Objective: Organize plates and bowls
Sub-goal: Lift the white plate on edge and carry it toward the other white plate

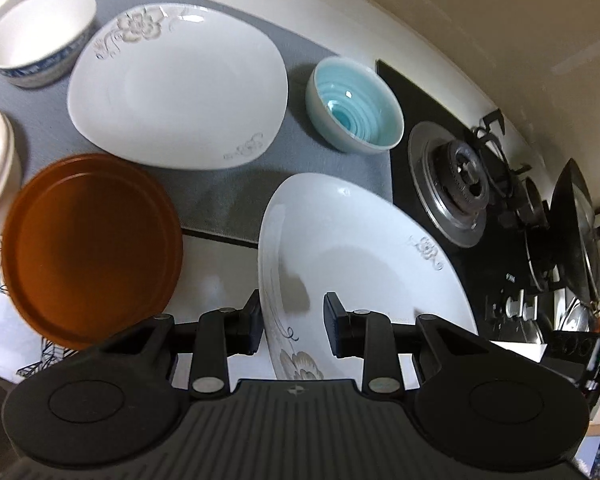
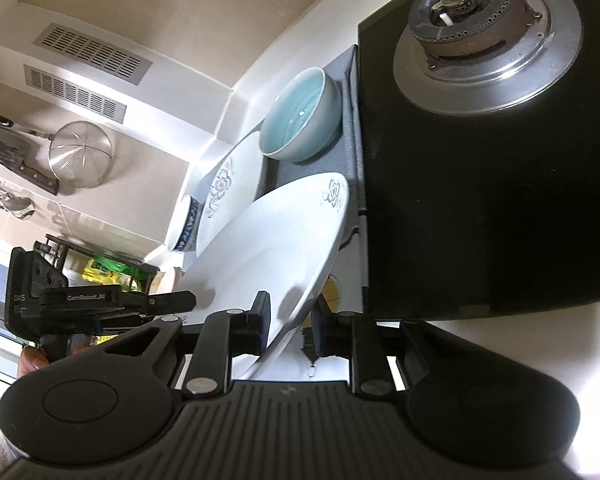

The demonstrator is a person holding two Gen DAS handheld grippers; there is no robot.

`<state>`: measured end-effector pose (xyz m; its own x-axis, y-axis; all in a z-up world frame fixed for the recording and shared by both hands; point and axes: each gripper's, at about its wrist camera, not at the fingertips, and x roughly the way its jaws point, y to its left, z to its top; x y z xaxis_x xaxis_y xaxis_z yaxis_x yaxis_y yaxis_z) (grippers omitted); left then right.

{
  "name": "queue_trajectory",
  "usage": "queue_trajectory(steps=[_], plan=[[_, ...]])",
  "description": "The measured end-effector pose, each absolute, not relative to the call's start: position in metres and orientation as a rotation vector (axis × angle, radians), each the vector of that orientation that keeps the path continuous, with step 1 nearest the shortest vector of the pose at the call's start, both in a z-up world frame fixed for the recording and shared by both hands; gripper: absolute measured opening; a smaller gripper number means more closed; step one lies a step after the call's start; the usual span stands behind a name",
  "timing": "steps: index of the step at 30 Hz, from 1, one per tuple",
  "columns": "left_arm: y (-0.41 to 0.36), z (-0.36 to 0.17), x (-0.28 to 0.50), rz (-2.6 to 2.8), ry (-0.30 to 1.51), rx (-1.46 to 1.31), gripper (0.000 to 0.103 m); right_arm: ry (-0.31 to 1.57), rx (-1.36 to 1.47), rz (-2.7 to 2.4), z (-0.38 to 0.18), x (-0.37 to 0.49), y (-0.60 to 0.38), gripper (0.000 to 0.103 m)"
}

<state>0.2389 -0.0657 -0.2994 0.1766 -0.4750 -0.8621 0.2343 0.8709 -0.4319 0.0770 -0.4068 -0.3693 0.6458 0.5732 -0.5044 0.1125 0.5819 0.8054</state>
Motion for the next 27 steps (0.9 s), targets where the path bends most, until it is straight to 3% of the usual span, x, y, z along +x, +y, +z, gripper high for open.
queue_trajectory(steps=[15, 27], plan=[[-0.021, -0.269, 0.26, -0.481, 1.276, -0.216, 0.032, 0.827, 0.941, 0.327, -0.342, 0.11, -0.366, 0.024], [0.036, -0.248, 0.325, -0.517, 1.251, -0.246, 0.032, 0.818, 0.846, 0.266, -0.291, 0.171, -0.303, 0.024]])
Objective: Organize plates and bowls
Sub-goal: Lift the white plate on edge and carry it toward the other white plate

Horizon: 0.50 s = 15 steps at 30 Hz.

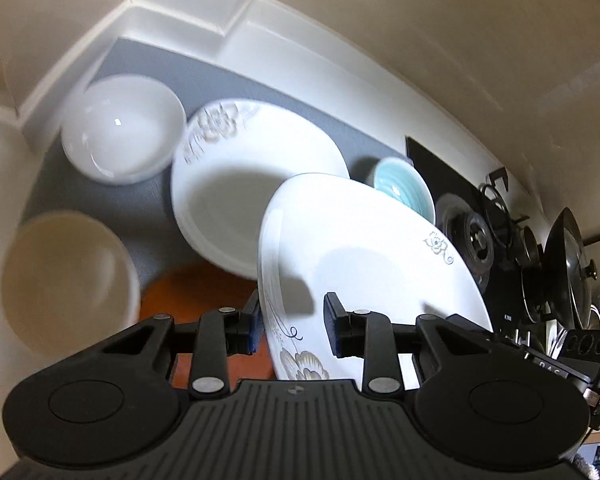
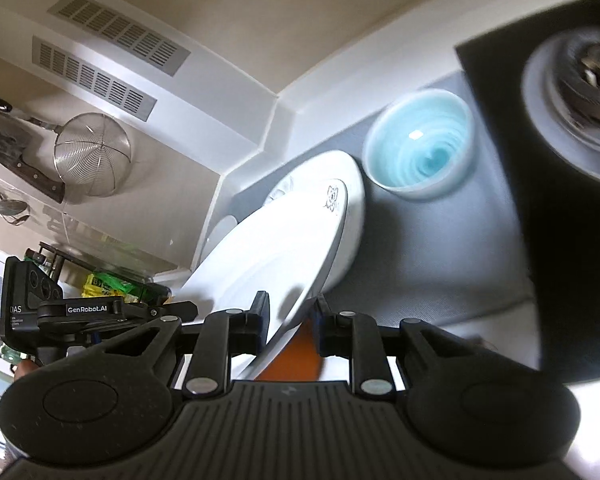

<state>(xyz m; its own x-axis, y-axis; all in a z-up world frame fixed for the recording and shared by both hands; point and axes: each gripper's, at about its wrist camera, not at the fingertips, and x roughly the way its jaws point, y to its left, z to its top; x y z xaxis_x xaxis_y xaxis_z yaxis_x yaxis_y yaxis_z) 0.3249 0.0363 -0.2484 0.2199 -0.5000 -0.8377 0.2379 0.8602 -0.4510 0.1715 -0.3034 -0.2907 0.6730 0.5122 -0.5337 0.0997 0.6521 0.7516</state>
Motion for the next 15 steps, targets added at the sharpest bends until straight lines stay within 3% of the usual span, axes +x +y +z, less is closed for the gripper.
queue_trajectory(steps=[15], plan=[[0.066, -0.284, 0.398, -0.604, 1.299, -0.253, 0.033, 0.784, 0.702, 0.142, -0.265, 0.224, -0.245, 0.024]])
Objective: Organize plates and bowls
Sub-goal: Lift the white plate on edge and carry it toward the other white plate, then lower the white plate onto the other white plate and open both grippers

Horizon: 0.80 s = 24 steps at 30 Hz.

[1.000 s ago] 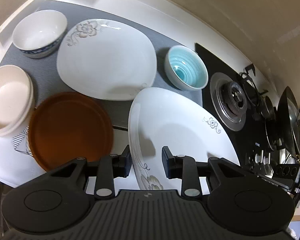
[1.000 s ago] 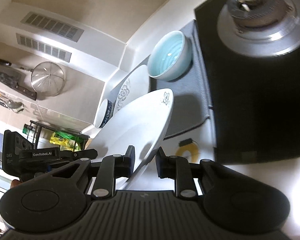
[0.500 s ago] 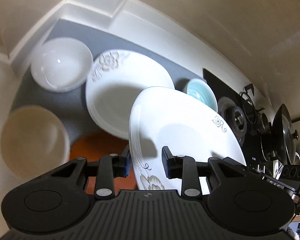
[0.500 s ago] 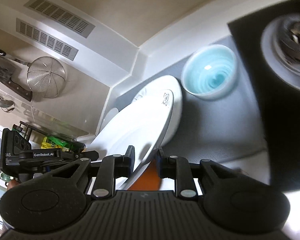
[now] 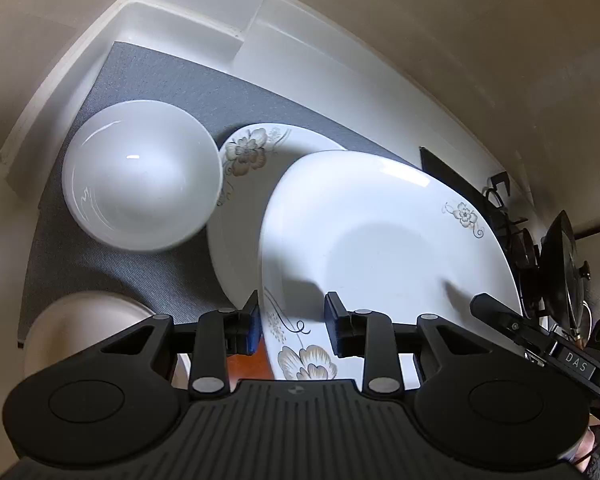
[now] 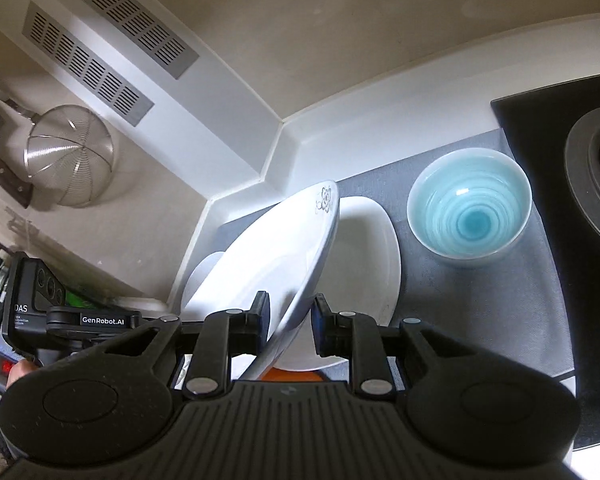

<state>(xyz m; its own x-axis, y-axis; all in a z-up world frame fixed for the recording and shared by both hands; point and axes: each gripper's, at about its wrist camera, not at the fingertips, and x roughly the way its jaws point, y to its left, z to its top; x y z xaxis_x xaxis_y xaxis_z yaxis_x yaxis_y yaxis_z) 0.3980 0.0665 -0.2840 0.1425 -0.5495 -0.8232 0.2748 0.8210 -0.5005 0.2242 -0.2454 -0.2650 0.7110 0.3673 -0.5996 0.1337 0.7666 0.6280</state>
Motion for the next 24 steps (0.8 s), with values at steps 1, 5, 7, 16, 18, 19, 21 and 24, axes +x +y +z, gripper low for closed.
queue_trajectory(steps=[1, 5, 7, 16, 18, 19, 21, 24], plan=[[0.067, -0.286, 0.401, -0.603, 1.3, -0.247, 0.034, 0.791, 0.694, 0.137, -0.264, 0.227, -0.243, 0.024], [0.067, -0.3, 0.416, -0.6, 1.327, -0.237, 0.034, 0.811, 0.685, 0.126, -0.269, 0.233, -0.239, 0.024], [0.065, -0.307, 0.422, -0.599, 1.343, -0.229, 0.034, 0.814, 0.709, 0.119, -0.275, 0.234, -0.241, 0.024], [0.048, -0.324, 0.437, -0.591, 1.381, -0.159, 0.036, 0.796, 0.789, 0.093, -0.311, 0.249, -0.256, 0.022], [0.042, -0.325, 0.44, -0.596, 1.377, -0.122, 0.036, 0.806, 0.818, 0.068, -0.321, 0.254, -0.259, 0.022], [0.04, -0.326, 0.441, -0.592, 1.376, -0.11, 0.036, 0.812, 0.837, 0.061, -0.326, 0.255, -0.261, 0.022], [0.037, -0.329, 0.444, -0.582, 1.372, -0.097, 0.036, 0.822, 0.835, 0.06, -0.332, 0.259, -0.262, 0.022], [0.036, -0.333, 0.446, -0.572, 1.38, -0.103, 0.036, 0.833, 0.827, 0.071, -0.338, 0.266, -0.265, 0.021]])
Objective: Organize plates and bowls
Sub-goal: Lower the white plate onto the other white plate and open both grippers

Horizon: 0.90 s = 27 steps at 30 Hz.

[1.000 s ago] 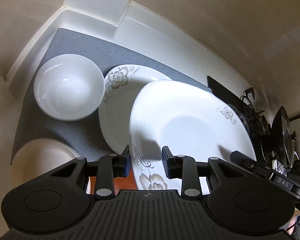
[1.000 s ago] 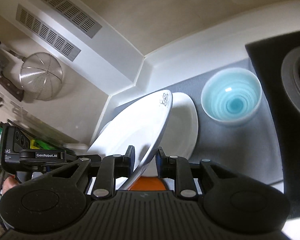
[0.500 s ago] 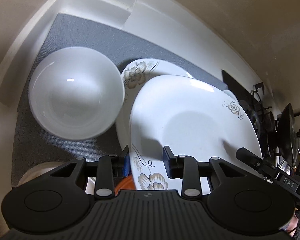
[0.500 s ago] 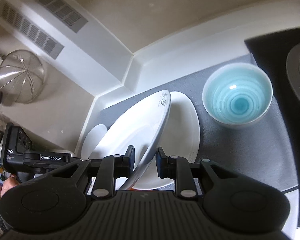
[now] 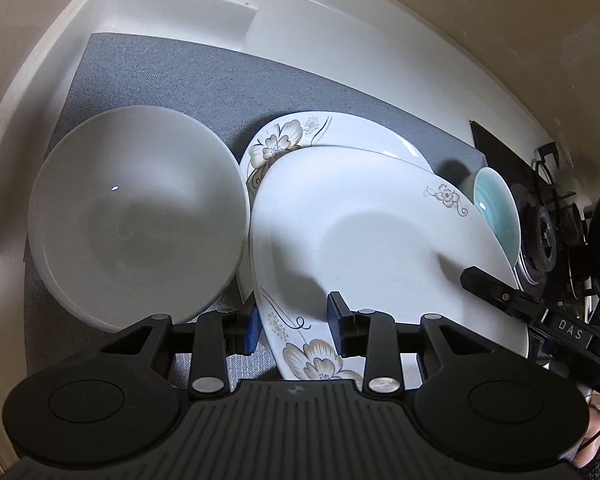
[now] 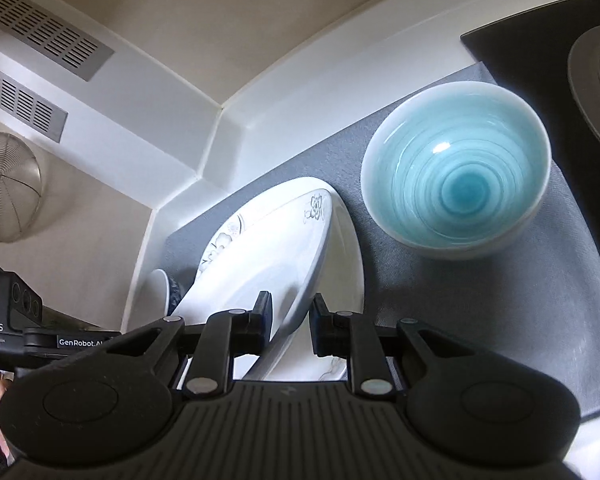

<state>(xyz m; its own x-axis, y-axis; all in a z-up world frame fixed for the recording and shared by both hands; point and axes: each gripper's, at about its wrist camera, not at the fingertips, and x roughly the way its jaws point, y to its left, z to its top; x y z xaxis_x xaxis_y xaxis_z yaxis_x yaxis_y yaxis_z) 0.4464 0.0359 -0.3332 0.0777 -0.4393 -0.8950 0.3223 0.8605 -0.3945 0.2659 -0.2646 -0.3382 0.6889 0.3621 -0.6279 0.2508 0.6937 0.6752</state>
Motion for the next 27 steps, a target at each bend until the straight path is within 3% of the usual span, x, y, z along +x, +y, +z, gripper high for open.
queue_trajectory(steps=[12, 27], plan=[[0.037, -0.344, 0.452, -0.588, 1.432, -0.156, 0.034, 0.796, 0.897, 0.041, -0.358, 0.271, -0.276, 0.015], [0.066, -0.342, 0.438, -0.607, 1.495, -0.287, 0.039, 0.786, 0.878, -0.032, -0.361, 0.272, -0.271, 0.009]])
